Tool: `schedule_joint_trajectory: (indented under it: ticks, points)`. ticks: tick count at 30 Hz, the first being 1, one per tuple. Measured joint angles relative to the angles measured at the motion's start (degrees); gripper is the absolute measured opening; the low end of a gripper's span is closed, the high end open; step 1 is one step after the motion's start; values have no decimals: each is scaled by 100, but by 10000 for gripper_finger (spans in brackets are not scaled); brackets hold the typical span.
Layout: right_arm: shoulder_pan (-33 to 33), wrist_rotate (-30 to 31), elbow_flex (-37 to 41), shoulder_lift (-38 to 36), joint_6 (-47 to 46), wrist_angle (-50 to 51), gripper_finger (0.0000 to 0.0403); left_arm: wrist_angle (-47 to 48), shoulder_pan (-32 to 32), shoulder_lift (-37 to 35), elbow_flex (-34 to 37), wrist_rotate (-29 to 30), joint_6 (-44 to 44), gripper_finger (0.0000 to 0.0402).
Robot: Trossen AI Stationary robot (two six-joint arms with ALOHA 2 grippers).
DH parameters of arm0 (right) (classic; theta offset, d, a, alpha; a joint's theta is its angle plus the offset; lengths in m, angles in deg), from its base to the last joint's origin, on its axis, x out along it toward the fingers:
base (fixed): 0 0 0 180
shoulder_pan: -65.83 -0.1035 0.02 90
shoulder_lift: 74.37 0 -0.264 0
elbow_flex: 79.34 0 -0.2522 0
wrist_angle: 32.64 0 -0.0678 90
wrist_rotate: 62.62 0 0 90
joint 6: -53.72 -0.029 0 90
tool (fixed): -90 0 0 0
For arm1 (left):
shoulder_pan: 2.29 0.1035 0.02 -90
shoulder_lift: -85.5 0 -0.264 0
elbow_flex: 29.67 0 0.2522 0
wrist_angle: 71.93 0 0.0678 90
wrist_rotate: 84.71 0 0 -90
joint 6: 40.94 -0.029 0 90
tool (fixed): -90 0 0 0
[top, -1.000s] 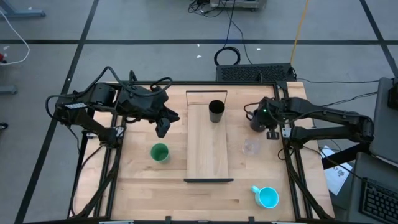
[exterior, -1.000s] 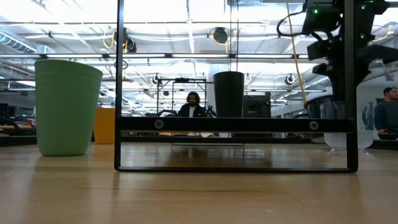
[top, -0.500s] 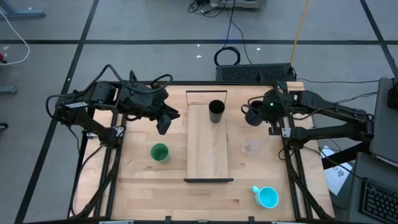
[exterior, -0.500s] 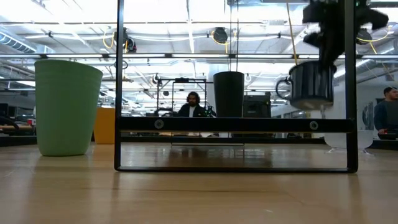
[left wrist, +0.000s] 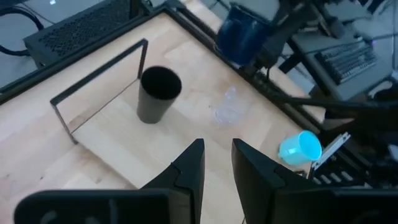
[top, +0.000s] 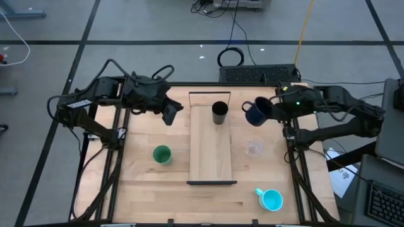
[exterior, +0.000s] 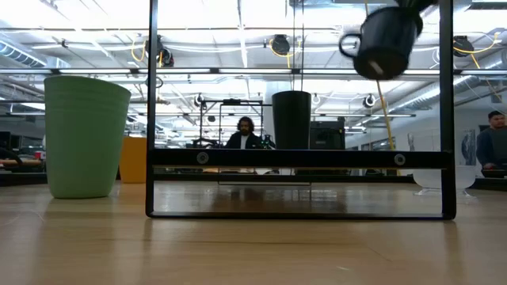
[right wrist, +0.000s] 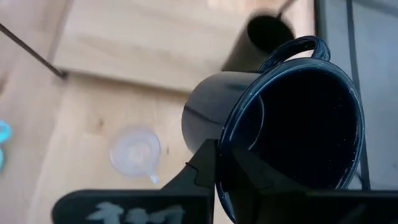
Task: Stack small to large cups/mugs on shelf
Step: Put the dark blue mug on the shelf
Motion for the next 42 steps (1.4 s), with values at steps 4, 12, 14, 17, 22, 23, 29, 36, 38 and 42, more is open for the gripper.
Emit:
schedule_joint_trajectory:
  ticks: [4, 12, 14, 17, 22, 23, 29, 36, 38, 42]
  points:
    - [-500, -8, -199, 3, -189, -238, 9, -408, 138, 124, -2, -370, 0, 81]
    - [-1472, -19, -282, 57, -647, -941, 9, -1360, 199, 810, 0, -1109, -39, 81]
    - [-1651, -22, -282, 70, -719, -1017, 9, -1829, 146, 996, 2, -1317, -152, 84]
    - [-1876, 13, -282, 79, -889, -1006, 9, -2509, 118, 1180, 2, -1667, -171, 98]
    - [-2245, 38, -282, 11, -1034, -1102, 9, -2568, 58, 1352, 2, -1723, 145, 153]
    - [-2305, 35, -282, 11, -1030, -1151, 9, -2570, 35, 1412, 2, -1795, 216, 164]
    - [-2589, 35, -279, 85, -923, -1420, 9, -3085, -122, 1765, 2, -1950, 514, 202]
    - [-2692, -275, -279, 294, -873, -1386, 9, -3430, -152, 1860, 0, -2082, 599, 207]
    - [-2692, -341, -279, 351, -861, -1397, 9, -3429, -152, 1860, 0, -2078, 606, 207]
    - [-2692, -464, -275, 447, -786, -1506, 9, -3420, -164, 1860, 0, -2173, 625, 207]
